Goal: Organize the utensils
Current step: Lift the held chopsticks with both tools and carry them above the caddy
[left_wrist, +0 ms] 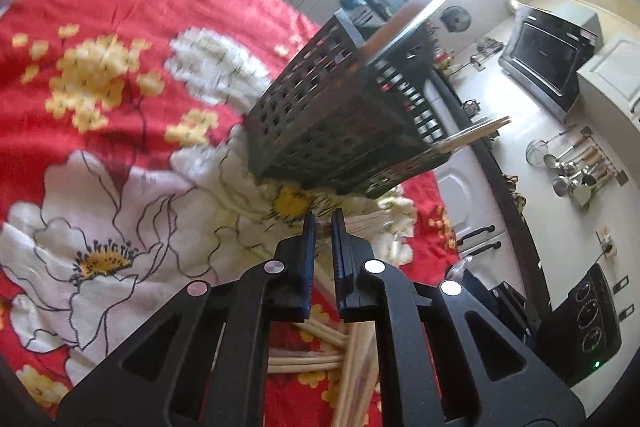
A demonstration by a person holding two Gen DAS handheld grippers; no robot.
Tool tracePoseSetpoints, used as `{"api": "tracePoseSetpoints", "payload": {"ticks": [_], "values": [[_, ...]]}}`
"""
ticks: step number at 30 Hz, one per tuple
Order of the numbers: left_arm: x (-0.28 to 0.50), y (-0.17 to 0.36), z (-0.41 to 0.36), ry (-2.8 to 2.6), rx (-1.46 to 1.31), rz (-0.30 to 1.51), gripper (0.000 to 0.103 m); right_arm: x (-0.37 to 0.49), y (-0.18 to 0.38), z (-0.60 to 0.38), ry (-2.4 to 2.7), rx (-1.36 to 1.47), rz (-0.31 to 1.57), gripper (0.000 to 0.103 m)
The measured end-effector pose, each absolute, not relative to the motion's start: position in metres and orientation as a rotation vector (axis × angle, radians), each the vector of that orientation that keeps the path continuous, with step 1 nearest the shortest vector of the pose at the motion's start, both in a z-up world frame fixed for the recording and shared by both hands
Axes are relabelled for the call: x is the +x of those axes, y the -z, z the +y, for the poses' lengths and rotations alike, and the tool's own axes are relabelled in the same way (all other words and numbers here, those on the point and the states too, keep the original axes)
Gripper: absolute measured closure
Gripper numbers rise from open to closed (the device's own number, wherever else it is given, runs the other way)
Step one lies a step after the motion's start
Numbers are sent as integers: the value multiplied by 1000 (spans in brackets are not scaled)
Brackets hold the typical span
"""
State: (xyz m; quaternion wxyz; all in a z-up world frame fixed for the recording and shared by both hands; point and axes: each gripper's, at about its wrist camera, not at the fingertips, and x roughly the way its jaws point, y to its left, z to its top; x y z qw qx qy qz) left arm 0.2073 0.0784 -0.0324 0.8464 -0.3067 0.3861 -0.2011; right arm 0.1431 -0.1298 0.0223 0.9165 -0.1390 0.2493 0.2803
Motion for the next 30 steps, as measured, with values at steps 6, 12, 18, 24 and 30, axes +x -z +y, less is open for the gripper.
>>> {"api": "tracePoseSetpoints", "payload": {"ticks": [6, 12, 18, 24, 30], "values": [[199, 7, 71, 443, -609, 740, 100, 145, -39, -156, -521, -208, 465, 93], [192, -15, 62, 454, -562, 678, 100, 145, -53, -181, -466, -134, 416, 93], [185, -31, 58, 457, -535, 634, 101, 143, -62, -202, -428, -70, 378, 93], [180, -45, 59, 471, -527, 594, 101, 142, -72, -218, -390, -4, 330, 93], [173, -58, 58, 497, -513, 564, 101, 143, -79, -231, -359, 68, 292, 93]]}}
